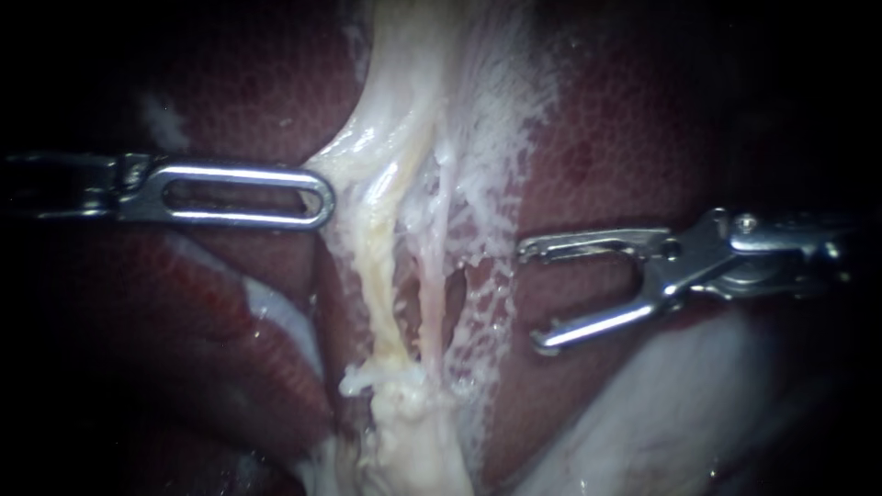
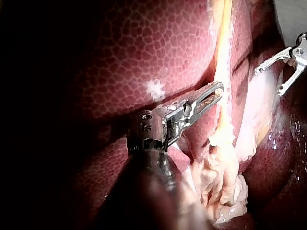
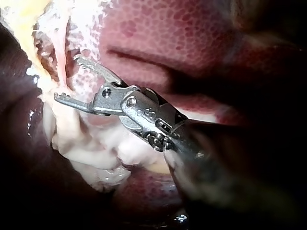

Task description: Going back first clip left tube

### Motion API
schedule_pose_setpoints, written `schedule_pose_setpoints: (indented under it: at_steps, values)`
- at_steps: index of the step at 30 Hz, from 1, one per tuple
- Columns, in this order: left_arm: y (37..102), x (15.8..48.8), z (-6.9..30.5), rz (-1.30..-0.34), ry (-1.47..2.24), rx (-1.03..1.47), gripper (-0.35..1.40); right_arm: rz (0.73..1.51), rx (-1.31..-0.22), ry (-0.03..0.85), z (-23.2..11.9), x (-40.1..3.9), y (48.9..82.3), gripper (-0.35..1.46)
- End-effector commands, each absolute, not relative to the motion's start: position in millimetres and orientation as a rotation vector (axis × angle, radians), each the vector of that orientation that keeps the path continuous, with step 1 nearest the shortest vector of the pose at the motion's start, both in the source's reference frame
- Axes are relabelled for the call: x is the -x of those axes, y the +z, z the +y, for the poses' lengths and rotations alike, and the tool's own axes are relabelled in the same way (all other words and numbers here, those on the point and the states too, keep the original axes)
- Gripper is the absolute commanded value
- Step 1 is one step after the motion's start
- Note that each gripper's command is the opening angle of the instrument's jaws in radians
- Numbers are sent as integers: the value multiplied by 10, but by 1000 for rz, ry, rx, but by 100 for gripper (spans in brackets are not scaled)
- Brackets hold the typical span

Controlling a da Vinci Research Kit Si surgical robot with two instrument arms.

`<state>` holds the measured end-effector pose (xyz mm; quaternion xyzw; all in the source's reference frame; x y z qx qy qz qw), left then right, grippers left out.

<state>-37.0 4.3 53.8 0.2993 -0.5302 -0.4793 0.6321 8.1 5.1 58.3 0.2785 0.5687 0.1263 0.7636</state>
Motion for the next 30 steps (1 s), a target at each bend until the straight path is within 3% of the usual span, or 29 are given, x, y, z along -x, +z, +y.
schedule_pose_setpoints:
  at_steps: [1,16,30]
  values:
    - [539,371,43,-1213,-1097,-683,-35,1236,-602,274,52,-81,582,60]
    - [551,377,39,-1216,-1091,-671,-35,1246,-595,274,55,-77,577,60]
    - [606,408,12,-1217,-1097,-691,-35,1246,-594,273,54,-77,577,60]
